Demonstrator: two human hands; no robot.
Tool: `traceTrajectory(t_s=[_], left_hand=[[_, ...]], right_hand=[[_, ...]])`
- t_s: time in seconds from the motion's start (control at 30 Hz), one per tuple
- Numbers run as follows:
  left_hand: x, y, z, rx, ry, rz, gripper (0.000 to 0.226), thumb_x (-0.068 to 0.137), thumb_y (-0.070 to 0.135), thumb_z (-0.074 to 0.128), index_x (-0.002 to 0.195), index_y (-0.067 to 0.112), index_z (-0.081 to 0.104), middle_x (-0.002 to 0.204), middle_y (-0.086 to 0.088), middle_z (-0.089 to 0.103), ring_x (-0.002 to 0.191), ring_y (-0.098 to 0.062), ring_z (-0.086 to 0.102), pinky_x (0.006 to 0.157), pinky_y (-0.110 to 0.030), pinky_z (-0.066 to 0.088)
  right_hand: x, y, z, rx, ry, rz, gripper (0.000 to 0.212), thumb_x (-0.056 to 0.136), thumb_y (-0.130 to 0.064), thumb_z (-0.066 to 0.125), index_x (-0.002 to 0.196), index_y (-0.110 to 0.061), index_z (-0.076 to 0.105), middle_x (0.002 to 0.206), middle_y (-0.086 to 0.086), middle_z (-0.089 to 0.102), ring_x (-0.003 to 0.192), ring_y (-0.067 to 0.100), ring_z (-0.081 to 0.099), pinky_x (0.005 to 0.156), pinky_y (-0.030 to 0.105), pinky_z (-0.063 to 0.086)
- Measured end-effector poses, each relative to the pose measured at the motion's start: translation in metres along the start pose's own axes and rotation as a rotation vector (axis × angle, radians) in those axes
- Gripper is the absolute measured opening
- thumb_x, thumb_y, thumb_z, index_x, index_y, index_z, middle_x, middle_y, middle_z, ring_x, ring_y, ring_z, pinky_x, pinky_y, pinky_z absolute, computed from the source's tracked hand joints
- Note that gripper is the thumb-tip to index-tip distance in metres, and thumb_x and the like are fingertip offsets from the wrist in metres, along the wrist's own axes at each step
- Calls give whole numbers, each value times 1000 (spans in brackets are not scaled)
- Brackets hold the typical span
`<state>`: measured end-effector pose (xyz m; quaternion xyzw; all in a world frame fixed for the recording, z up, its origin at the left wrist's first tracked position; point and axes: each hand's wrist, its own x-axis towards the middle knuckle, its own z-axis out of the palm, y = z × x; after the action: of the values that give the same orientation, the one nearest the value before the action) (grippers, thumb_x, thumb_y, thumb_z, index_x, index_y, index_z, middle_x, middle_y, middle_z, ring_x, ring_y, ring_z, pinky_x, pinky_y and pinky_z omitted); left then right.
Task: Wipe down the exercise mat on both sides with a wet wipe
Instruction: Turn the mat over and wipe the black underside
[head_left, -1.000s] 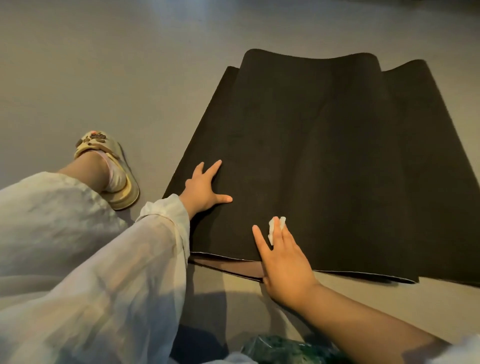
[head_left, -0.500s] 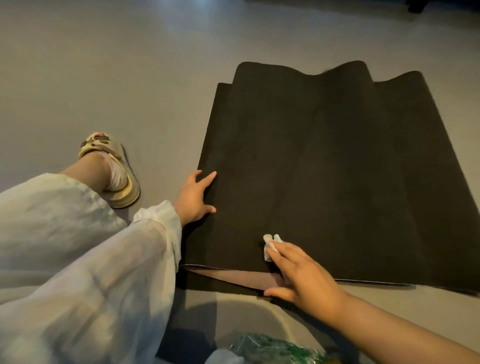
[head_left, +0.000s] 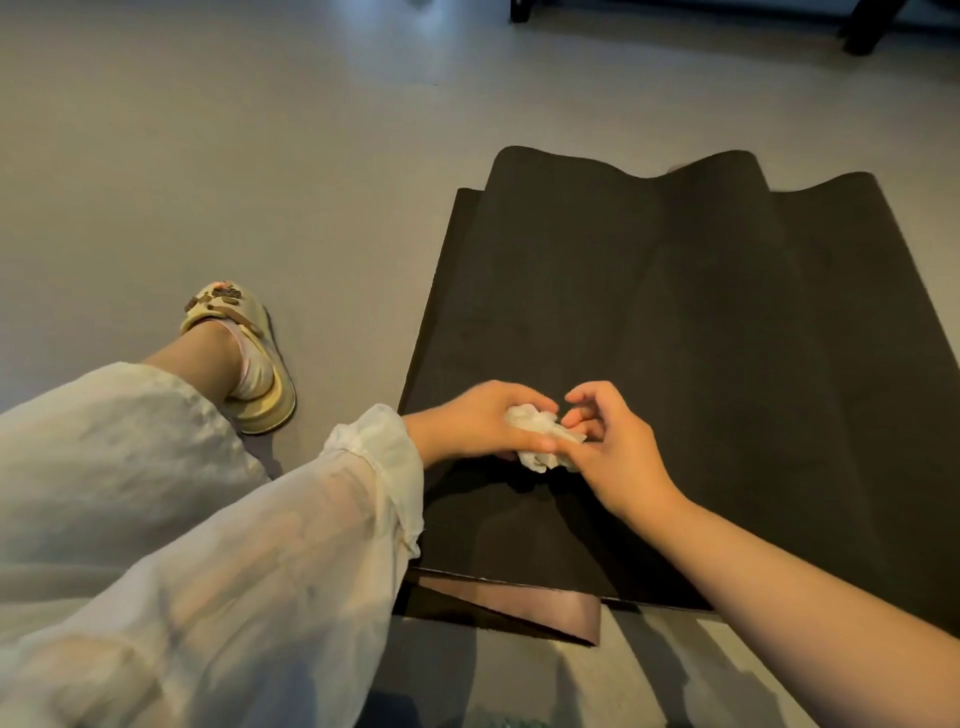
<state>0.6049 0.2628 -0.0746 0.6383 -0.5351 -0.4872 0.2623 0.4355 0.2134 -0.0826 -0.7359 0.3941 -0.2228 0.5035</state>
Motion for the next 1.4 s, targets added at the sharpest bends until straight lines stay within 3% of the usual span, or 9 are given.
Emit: traceTrajectory(t_s=[0.07,0.23,0.4,0.5,0.6,0.7,0.8,1.07,1.4], left_hand=[[4,-4,3,-111,64,-54,12,81,18,72,88,22,63,88,2,64,75,-6,67,62,-21,56],[10,-26,-26,70,543,-177,28,82,13,69,68,20,46,71,6,55,54,-3,60,45,-5,39],[16,-45,-65,133,848,-129,18,88,7,56,83,24,55,78,12,54,72,-4,49,58,-3,35],[31,-47,-81,259,828,-73,30,87,2,51,114,14,61,106,-1,61,96,-14,53,83,-20,38],[56,-50,-93,410,832,-27,42,88,-6,46,128,3,54,132,-14,53,123,-27,47,95,-8,21],[85,-49,-106,471,827,5,47,92,-8,41,138,1,42,149,-13,34,140,-26,27,105,-13,6],[108,-51,-110,455,737,13,42,97,5,38,139,5,40,150,-10,32,137,-26,30,108,-26,24],[69,-81,-99,223,262,-253,46,98,40,33,141,25,40,151,3,32,139,-18,26,112,-32,19],[-57,-86,-55,913,-45,-345,48,99,13,31,146,9,26,147,-17,34,129,-37,39,102,-46,36]], right_hand=[[11,0,3,-22,64,-17,38,77,-8,74,83,-34,47,81,-4,56,69,4,56,62,11,46],[29,25,0,-517,98,-86,27,91,-33,57,116,-23,54,117,-4,56,111,14,52,89,21,41],[23,74,-6,-1117,-310,-77,63,89,-58,-1,145,-32,-14,159,-3,-8,145,17,-11,116,44,0],[24,84,-2,-1143,-315,-70,66,79,-60,-21,139,-33,-24,155,-4,-20,137,16,-25,113,43,-8],[23,92,2,-1187,-316,-59,75,72,-61,-36,140,-32,-25,150,-3,-26,136,18,-28,111,43,-11],[24,89,3,-1217,-327,-54,75,82,-57,-28,146,-29,0,154,2,-4,142,24,-6,112,47,6],[26,82,3,-1164,-320,-15,65,96,-51,-5,140,-20,34,146,7,28,134,27,29,102,49,31],[31,95,2,-1193,-279,-64,73,86,-59,-21,145,-28,10,152,0,3,141,21,0,112,46,10],[29,100,4,-1221,-241,-76,57,95,-55,3,145,-26,7,155,2,6,143,22,4,112,51,19]])
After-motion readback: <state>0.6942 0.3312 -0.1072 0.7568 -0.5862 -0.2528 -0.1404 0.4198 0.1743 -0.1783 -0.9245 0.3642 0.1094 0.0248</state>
